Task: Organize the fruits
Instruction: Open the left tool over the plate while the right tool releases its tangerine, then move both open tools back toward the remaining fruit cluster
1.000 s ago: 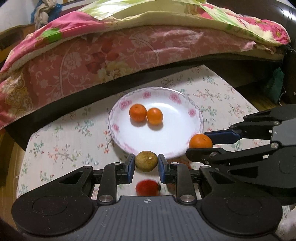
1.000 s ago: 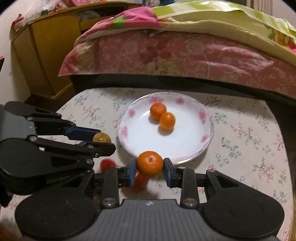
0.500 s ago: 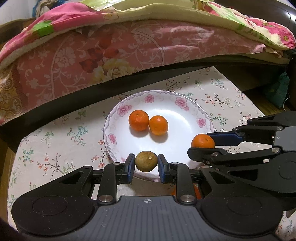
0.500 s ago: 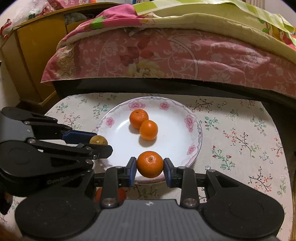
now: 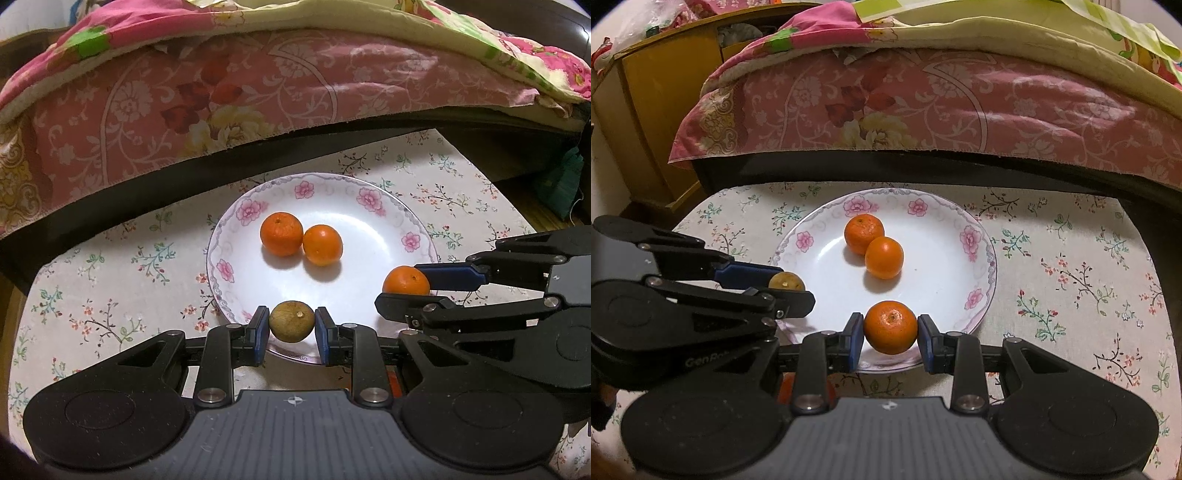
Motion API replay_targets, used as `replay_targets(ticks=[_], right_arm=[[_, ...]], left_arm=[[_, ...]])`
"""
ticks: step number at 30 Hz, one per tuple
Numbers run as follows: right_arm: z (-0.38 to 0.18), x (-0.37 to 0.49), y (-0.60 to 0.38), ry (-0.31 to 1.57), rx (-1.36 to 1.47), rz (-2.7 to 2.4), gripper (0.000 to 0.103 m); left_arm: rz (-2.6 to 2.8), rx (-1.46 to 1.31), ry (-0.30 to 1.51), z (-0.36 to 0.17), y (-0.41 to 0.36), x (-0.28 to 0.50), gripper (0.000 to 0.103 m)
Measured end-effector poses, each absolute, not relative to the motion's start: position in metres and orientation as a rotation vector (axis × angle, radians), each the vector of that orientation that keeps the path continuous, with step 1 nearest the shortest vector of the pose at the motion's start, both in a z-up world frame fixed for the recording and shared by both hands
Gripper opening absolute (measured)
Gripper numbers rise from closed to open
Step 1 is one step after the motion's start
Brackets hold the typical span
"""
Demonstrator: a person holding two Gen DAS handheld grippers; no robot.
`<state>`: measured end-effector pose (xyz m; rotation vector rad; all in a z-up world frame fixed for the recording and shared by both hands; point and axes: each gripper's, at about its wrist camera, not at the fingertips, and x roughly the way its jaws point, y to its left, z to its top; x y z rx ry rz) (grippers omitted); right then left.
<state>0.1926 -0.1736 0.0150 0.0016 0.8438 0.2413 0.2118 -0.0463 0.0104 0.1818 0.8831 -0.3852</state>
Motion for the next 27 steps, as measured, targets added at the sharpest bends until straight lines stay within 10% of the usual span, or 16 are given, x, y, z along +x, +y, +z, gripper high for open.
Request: replay_targets(ticks=[27], right_arm=[[0.023,0.181,-0.168,0.827,-0.006,0.247,0.029]], left_arm=[[-0.363,0.171,0.875,0.021,-0.039,0.198,0.040]])
